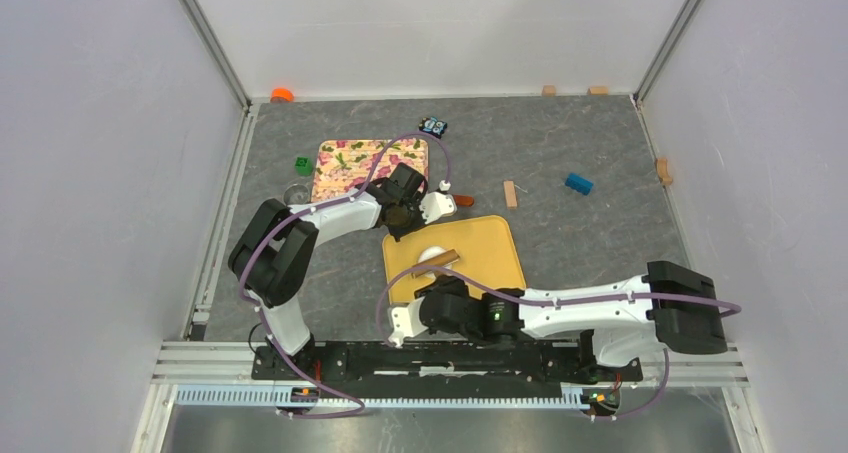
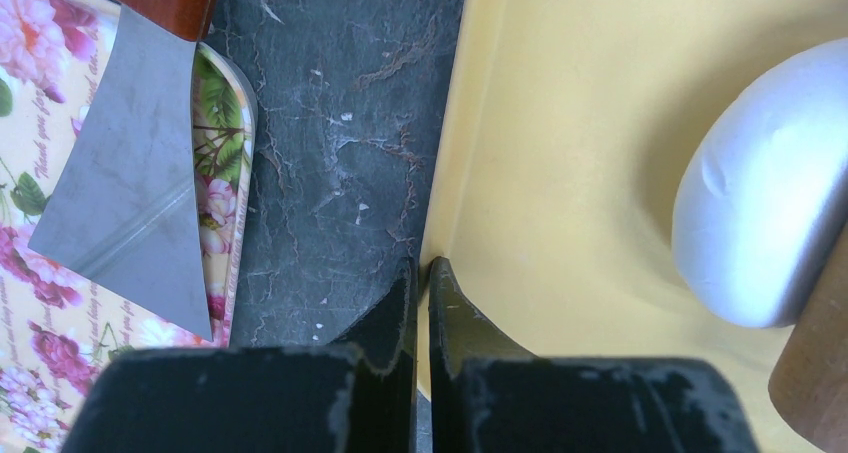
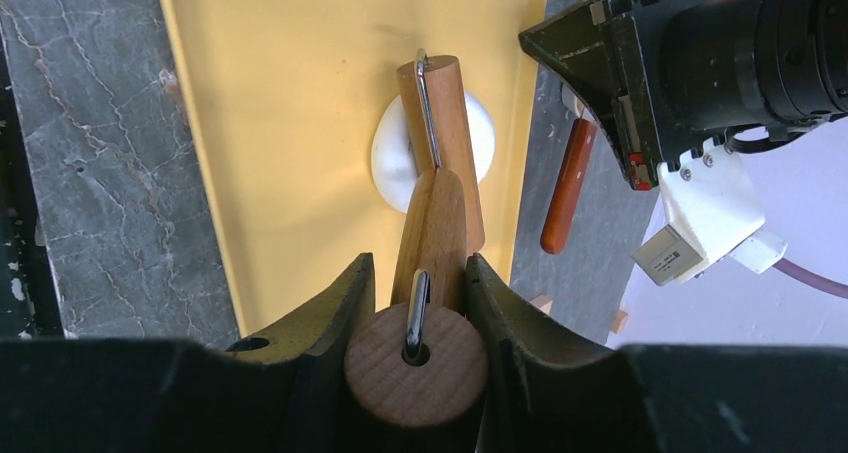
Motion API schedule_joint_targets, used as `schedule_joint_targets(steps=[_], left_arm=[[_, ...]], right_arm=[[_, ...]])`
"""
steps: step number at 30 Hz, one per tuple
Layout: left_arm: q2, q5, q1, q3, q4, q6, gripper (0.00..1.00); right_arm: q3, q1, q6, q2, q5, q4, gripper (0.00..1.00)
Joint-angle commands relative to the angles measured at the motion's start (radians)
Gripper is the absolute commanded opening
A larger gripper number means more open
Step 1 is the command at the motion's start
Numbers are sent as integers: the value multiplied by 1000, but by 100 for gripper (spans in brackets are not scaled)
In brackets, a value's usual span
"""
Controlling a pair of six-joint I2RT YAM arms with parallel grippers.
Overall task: Roll out the dumpling wrappers from the dough
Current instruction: Flatten out the dough on the work surface.
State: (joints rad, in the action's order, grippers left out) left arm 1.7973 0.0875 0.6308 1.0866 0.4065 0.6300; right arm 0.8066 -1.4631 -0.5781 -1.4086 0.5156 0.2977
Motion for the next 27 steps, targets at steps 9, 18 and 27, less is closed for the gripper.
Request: schedule_joint_targets(steps=[9,18,27], left_arm=[[109,-16,1,-65,9,31,2],[108,-15,1,-67,9,33,2],[109,-16,1,-65,9,33,2]], right_arm=[[-15,125,-3,-189,-300,202,0],[-47,20,159,-49,-289,374,0],[-20,140,-22,-139,-285,252,0]])
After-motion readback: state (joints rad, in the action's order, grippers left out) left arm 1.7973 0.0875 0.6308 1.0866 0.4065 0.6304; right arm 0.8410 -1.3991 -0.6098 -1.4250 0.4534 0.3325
